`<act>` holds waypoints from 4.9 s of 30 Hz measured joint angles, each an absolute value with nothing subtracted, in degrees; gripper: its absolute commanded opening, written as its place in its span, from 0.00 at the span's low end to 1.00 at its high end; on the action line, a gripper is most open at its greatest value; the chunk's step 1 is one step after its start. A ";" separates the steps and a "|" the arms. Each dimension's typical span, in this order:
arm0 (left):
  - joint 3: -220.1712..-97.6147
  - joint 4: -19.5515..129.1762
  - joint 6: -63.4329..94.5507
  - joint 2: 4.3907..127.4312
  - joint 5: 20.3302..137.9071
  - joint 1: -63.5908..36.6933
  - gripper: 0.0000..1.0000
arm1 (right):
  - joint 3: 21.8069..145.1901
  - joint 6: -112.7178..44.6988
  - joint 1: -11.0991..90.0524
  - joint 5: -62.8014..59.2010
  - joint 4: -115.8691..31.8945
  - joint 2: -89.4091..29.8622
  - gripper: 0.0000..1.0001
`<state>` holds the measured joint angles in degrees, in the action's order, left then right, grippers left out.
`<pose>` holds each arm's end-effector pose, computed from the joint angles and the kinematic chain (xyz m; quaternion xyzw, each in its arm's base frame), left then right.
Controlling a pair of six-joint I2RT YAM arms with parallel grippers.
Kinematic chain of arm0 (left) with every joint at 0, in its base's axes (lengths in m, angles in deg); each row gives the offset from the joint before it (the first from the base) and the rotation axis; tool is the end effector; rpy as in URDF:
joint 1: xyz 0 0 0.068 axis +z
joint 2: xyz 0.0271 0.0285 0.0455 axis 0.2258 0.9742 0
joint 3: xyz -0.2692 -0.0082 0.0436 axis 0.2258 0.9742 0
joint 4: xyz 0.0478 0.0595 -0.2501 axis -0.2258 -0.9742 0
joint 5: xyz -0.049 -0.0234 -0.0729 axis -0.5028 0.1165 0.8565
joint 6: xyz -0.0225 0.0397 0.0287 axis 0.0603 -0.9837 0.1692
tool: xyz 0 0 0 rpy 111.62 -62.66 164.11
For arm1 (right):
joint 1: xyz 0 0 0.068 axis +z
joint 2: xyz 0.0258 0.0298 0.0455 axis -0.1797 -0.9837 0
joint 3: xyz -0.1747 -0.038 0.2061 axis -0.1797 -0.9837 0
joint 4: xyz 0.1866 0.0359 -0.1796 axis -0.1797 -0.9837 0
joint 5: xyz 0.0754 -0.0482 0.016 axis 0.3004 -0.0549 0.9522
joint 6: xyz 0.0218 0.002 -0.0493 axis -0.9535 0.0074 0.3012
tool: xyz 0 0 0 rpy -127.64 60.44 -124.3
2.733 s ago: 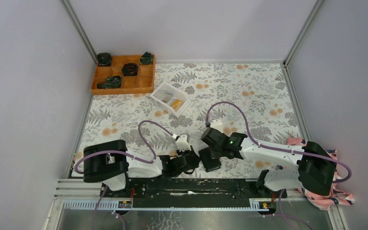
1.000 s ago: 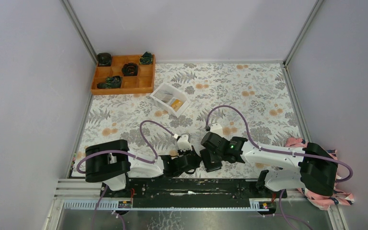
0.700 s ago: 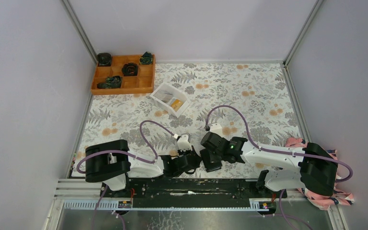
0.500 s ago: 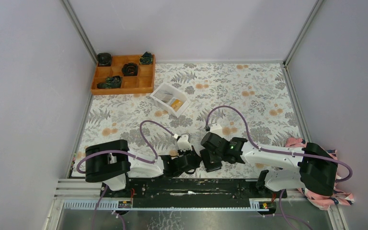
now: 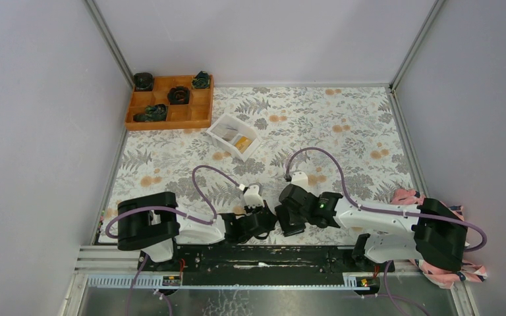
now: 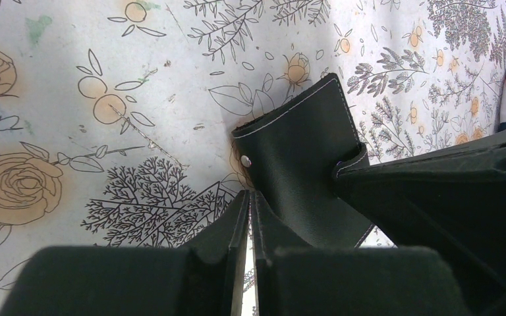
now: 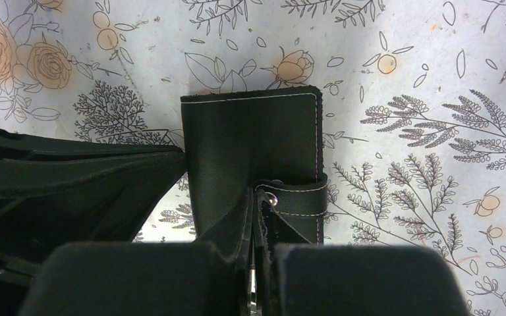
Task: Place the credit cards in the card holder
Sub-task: Close the card holder at the center of the board, then adjust the card holder at the center of the board.
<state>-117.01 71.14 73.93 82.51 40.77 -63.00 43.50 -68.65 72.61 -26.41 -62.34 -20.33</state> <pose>0.0835 -0.2621 0.1182 -0.0556 0.8908 -0.2964 0.3398 0.1158 0.1982 0.1781 -0.1299 0.9402 0.1339 0.2850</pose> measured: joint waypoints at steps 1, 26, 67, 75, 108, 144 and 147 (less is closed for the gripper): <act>-117.03 71.17 73.93 82.58 40.71 -63.04 0.11 | 43.11 -68.76 72.61 -26.43 -62.08 -19.89 0.00; -117.75 70.88 74.19 83.15 40.40 -63.46 0.11 | 35.46 -70.48 67.63 -24.51 -54.04 -13.73 0.00; -128.44 72.02 46.00 80.50 43.92 -59.59 0.11 | 20.03 -78.61 43.23 -2.02 -23.09 -12.74 0.00; -128.44 76.63 43.64 81.57 47.83 -55.55 0.11 | 19.31 -79.42 39.21 2.59 -15.57 -17.51 0.00; -124.63 73.31 65.87 90.31 37.86 -61.23 0.06 | 33.82 -64.56 39.21 3.57 -37.75 -7.91 0.32; -125.03 73.75 68.01 90.88 38.59 -49.71 0.06 | 32.95 -65.32 42.93 -13.63 -38.65 -21.38 0.15; -125.03 73.99 67.27 90.93 39.07 -49.10 0.06 | 32.42 -66.48 44.30 -14.59 -38.30 -20.92 0.15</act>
<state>-125.03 73.99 67.27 90.93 39.07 -49.10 32.42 -66.48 44.30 -14.59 -38.30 -20.92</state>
